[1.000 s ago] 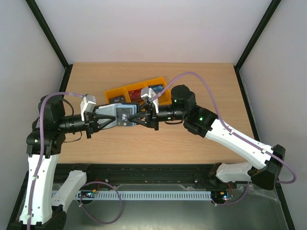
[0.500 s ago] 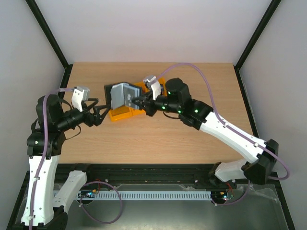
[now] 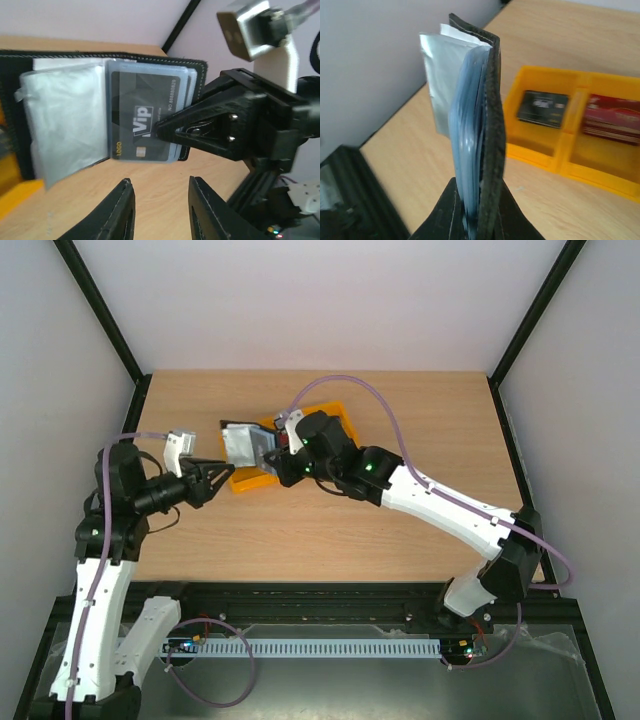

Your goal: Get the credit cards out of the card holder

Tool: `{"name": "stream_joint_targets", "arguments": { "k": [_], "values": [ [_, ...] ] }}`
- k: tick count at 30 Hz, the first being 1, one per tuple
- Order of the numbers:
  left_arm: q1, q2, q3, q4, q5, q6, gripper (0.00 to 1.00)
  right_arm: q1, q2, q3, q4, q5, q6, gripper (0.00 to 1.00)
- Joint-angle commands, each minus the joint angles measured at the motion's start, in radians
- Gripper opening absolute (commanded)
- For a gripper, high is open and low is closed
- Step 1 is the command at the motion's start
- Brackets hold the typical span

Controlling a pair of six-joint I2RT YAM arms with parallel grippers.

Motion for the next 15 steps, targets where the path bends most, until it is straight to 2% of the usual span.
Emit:
{"name": "stream_joint_targets", "arguments": {
  "k": [1,8,15],
  "values": [
    [-0.009,0.007,-0.043,0.113,0.126,-0.136,0.31,0.005,-0.009,0.025,0.129,-0.229,-0.02,0.02],
    [-0.02,0.011,-0.049,0.119,0.124,-0.14,0.32,0.004,-0.035,-0.018,0.25,-0.502,-0.034,0.02],
    [-0.013,0.004,-0.045,0.132,0.17,-0.169,0.33,-0.002,-0.099,-0.04,0.284,-0.659,-0.101,0.02]
  ]
}}
